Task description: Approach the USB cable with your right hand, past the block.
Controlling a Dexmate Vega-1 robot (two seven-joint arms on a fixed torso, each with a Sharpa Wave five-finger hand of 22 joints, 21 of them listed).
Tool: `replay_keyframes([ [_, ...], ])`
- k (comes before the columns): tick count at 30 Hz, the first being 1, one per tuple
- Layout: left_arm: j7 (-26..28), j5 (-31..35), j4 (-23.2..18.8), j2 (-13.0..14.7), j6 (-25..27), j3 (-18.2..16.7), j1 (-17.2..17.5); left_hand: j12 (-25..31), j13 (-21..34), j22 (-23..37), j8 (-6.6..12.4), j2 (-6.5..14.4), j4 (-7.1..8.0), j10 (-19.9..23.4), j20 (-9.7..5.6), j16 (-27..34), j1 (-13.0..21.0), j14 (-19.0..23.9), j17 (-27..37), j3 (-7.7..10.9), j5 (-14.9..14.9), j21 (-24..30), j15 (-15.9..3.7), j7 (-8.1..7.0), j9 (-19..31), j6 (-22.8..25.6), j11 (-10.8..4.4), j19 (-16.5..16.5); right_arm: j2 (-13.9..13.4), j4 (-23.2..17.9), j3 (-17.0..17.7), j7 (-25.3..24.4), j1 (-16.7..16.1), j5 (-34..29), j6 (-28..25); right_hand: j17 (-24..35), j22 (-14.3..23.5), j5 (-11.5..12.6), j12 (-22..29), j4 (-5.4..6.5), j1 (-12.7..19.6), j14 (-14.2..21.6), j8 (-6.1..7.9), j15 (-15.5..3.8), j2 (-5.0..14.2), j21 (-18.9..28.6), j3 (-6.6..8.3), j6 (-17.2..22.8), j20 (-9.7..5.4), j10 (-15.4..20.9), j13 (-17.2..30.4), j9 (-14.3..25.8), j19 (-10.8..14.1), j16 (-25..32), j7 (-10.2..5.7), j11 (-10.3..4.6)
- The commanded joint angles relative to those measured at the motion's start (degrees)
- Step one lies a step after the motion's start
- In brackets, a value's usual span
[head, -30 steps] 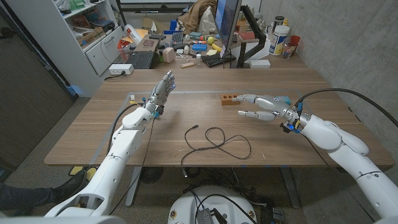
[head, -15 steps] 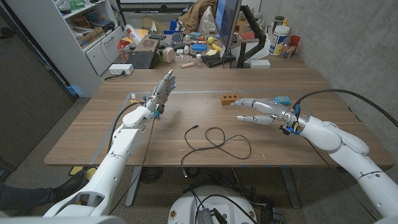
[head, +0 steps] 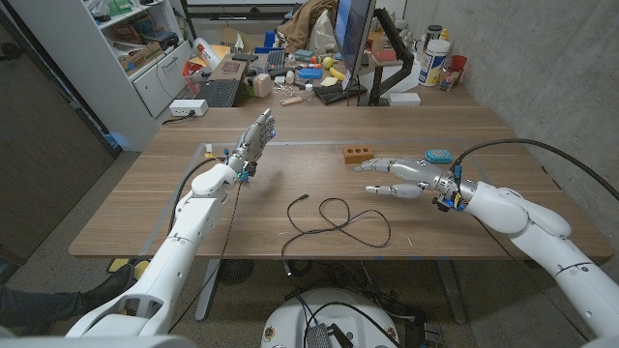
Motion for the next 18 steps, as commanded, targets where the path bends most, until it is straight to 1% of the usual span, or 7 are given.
replay_keyframes([
  [1, -0.70, 0.46, 0.51, 0.00, 0.65, 0.38, -0.68, 0.21, 0.00, 0.33, 0.00, 0.63, 0.00, -0.21, -0.04, 0.06, 0.10, -0.42, 0.03, -0.21, 0.11, -0.25, 0.02, 0.18, 0.15, 0.12, -0.36, 0.28, -0.80, 2.03, -2.19, 0.69, 2.09, -1.00, 1.01, 0.09, 0.33, 0.23, 0.13, -0.25, 0.70, 0.70, 0.28, -2.92, 0.34, -0.12, 0.34, 0.55, -2.63, 0.37, 0.19, 0.11, 0.46, -0.18, 0.05, -0.06],
  [5, -0.61, 0.51, 0.37, -0.05, 0.91, 0.37, -0.61, 0.21, 0.00, 0.33, 0.00, 0.65, -0.01, -0.22, -0.03, 0.06, 0.11, -0.40, 0.03, -0.25, 0.11, -0.33, 0.03, 0.15, 0.15, 0.14, -0.33, 0.31, -0.77, 2.76, -2.79, 0.35, 2.83, -1.55, 1.43, 0.09, 0.33, 0.30, 0.15, -0.41, 0.97, 0.70, 0.30, -2.84, 0.50, -0.14, 0.48, 0.68, -2.62, 0.50, 0.19, 0.11, 0.44, -0.22, 0.14, 0.17],
  [10, -0.25, 0.60, 0.05, -0.15, 1.18, 0.26, -0.33, 0.22, 0.00, 0.33, 0.00, 0.68, -0.01, -0.21, -0.01, 0.06, 0.13, -0.40, 0.03, -0.29, 0.10, -0.43, 0.07, 0.14, 0.15, 0.15, -0.48, 0.34, -0.76, 4.02, -3.72, -0.09, 3.83, -2.03, 2.24, 0.08, 0.33, 0.36, 0.09, -0.59, 1.33, 0.59, 0.29, -2.72, 0.75, -0.20, 0.69, 0.73, -2.62, 0.45, 0.20, 0.11, 0.33, -0.30, 0.23, 0.11],
  [18, 0.59, 0.98, -1.06, -0.08, 1.13, 0.04, 0.05, 0.22, 0.00, 0.34, -0.01, 0.73, -0.01, -0.20, -0.01, 0.05, 0.14, -0.43, 0.03, -0.37, 0.08, -0.61, 0.05, 0.13, 0.15, 0.13, -0.33, 0.40, -1.43, 5.50, -5.07, 0.20, 4.68, -1.61, 4.12, 0.08, 0.35, 0.45, 0.09, -0.94, 2.02, 0.61, 0.38, -2.65, 1.24, -0.26, 1.11, 1.11, -2.59, 0.61, 0.21, 0.11, 0.21, -0.33, 0.13, 0.04],
])
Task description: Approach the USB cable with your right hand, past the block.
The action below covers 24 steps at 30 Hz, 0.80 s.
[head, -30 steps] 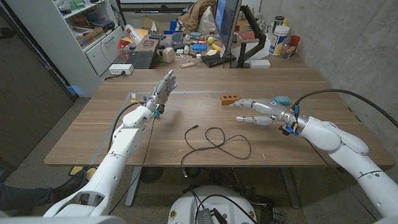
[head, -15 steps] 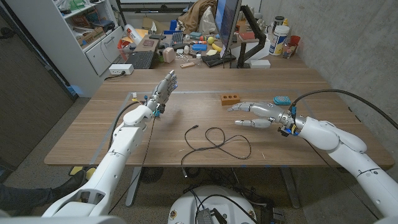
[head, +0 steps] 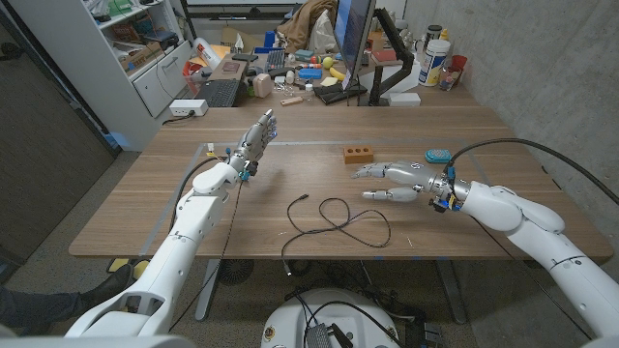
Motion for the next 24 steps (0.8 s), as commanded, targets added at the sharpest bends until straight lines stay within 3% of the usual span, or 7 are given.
replay_keyframes([
  [1, 1.03, 0.47, -1.27, -0.03, 0.22, -0.21, 0.48, 0.22, 0.00, 0.34, -0.01, 0.52, -0.01, -0.19, -0.01, 0.05, -0.08, -0.42, 0.03, -0.38, 0.08, -0.17, 0.06, 0.14, 0.15, 0.13, -0.32, 0.40, -0.71, 2.35, -2.06, 0.00, 1.68, 0.08, 2.14, 0.07, 0.35, 0.47, 0.09, -0.33, 1.14, 0.61, 0.44, -2.71, 0.31, -0.05, 0.52, 0.99, -2.59, 0.65, 0.22, 0.12, 0.18, -0.11, 0.05, -0.04],
  [24, 1.25, 0.88, -1.51, -0.04, -0.17, 0.37, 0.32, 0.21, 0.00, 0.36, -0.01, 0.66, -0.04, -0.23, 0.00, 0.02, -0.01, -0.48, 0.03, -0.63, 0.06, -0.72, 0.05, 0.12, 0.14, 0.16, -0.37, 0.58, -0.38, 6.37, -4.78, 2.48, 3.77, 2.48, 5.38, 0.13, 0.39, 0.39, 0.17, -0.88, 2.35, 0.80, 0.60, -2.87, 1.71, -0.01, 1.49, 2.05, -2.63, 1.26, 0.24, 0.11, 0.24, -0.11, -0.18, -0.03],
])
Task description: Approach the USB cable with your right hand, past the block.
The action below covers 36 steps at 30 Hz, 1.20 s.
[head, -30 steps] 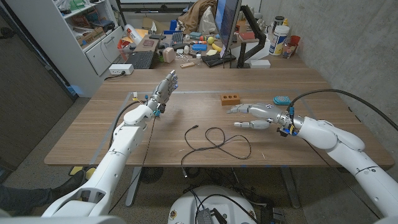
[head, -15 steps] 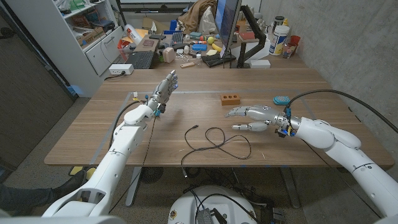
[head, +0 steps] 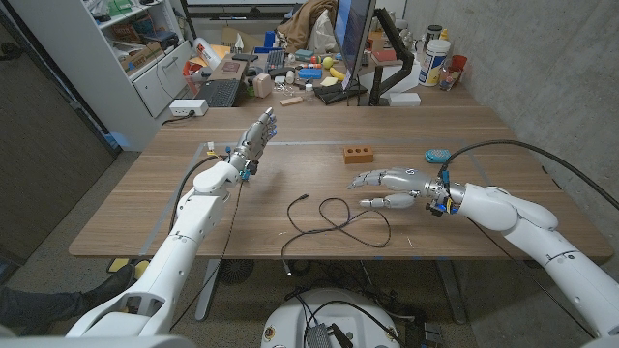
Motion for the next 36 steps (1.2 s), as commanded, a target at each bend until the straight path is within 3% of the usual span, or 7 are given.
replay_keyframes([
  [1, 0.17, 0.23, -0.56, 0.12, 0.06, 0.31, 0.18, 0.21, 0.00, 0.07, -0.01, 0.43, -0.03, -0.23, 0.10, 0.02, 0.22, -0.47, 0.03, -0.16, 0.06, -0.11, 0.07, 0.12, 0.14, 0.16, -0.38, 0.05, 0.51, 2.70, -1.60, 1.18, 1.27, 1.25, 1.78, 0.14, 0.11, 0.38, 0.15, -0.03, 0.01, 0.50, 0.25, -3.19, 0.83, 0.00, 0.46, 0.54, -2.66, 0.40, 0.24, 0.12, 0.26, -0.11, 0.08, 0.07],
  [26, 0.38, 0.70, -1.78, 0.69, 0.18, 0.75, 0.80, 0.22, 0.00, 0.09, -0.03, 0.57, -0.06, -0.23, 0.13, 0.01, 0.29, -0.48, 0.02, -0.46, 0.03, -0.72, 0.05, 0.07, 0.14, 0.12, -0.38, 0.27, 1.64, 7.99, -4.65, 4.05, 4.48, 3.69, 4.12, 0.40, 0.19, 0.03, 0.20, 1.02, -1.72, 1.01, 0.03, -3.52, 1.20, 0.24, -0.13, 0.69, -3.05, 0.89, 0.27, 0.14, 0.82, 0.14, -0.15, -0.03],
  [36, -0.14, 0.71, -1.15, 0.93, -0.16, 0.78, 0.10, 0.21, 0.00, 0.09, -0.01, 0.63, -0.07, -0.25, 0.14, 0.00, 0.32, -0.51, 0.02, -0.58, 0.02, -0.96, 0.08, 0.08, 0.14, 0.19, -0.35, 0.38, 1.91, 8.03, -4.67, 4.27, 4.69, 3.66, 3.98, 0.48, 0.21, -0.11, 0.24, 1.62, -2.66, 1.05, 0.07, -3.55, 1.46, 0.27, -0.43, 1.10, -3.02, 1.17, 0.29, 0.16, 0.94, 0.15, -0.15, -0.05],
])
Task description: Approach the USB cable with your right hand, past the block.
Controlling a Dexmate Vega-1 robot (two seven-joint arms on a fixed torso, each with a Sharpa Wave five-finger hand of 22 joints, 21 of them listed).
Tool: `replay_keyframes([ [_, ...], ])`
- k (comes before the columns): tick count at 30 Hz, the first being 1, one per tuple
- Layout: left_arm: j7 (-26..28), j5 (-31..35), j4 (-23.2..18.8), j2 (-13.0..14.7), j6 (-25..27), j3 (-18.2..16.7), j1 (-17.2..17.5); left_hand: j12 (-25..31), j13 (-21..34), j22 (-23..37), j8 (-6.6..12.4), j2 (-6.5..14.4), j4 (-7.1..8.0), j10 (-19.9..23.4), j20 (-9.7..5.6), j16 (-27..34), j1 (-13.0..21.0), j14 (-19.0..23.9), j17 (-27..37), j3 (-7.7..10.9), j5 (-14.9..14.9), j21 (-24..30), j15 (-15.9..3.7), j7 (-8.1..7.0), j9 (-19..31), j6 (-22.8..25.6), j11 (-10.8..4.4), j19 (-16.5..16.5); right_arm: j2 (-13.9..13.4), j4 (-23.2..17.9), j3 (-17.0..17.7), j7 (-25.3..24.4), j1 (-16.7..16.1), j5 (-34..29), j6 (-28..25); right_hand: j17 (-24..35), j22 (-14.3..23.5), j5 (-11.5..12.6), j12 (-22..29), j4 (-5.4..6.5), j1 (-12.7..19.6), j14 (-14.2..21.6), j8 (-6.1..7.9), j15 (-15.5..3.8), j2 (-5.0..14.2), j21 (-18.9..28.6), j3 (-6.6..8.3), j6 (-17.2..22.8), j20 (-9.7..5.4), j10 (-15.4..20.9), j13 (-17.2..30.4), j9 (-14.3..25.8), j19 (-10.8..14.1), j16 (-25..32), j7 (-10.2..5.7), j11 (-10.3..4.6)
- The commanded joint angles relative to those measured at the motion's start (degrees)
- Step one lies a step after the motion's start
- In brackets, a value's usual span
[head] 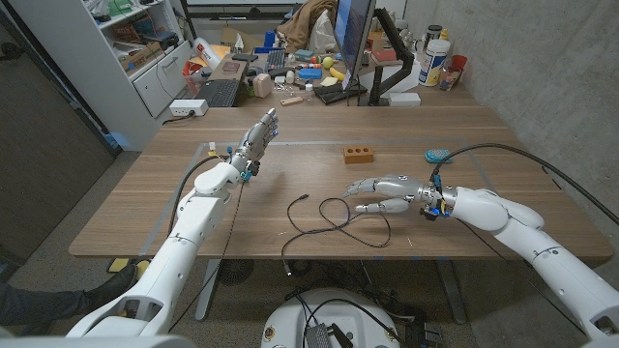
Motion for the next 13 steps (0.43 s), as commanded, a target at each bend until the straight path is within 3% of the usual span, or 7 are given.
replay_keyframes([
  [1, -0.57, 0.16, 0.57, 0.35, -0.40, 0.12, -0.76, 0.22, 0.00, 0.11, 0.00, 0.40, -0.07, -0.23, -0.06, 0.00, 0.09, -0.50, 0.02, -0.13, 0.02, -0.32, 0.04, 0.07, 0.14, 0.21, -0.35, 0.19, 0.37, 0.54, -0.42, 0.70, 0.46, 0.52, -0.10, 0.08, 0.22, -0.12, 0.24, 0.48, -0.54, 0.76, 0.07, -3.23, 0.09, 0.27, 0.15, 0.50, -3.33, 0.64, 0.29, 0.17, 0.63, 0.15, 0.04, 0.09],
  [13, -0.42, 0.19, 1.15, 0.13, -1.34, 0.11, -0.79, 0.23, 0.00, 0.12, -0.01, 0.46, -0.08, -0.22, 0.10, 0.00, 0.12, -0.51, 0.02, -0.26, 0.01, -0.61, 0.03, 0.07, 0.14, 0.20, -0.36, 0.15, 0.34, 1.15, -0.65, 0.93, 0.74, 0.64, 0.06, 0.10, 0.23, -0.21, 0.24, 0.87, -1.14, 0.97, 0.07, -3.18, 0.35, 0.26, 0.00, 0.80, -3.31, 0.82, 0.29, 0.17, 0.68, 0.20, 0.06, 0.11],
])
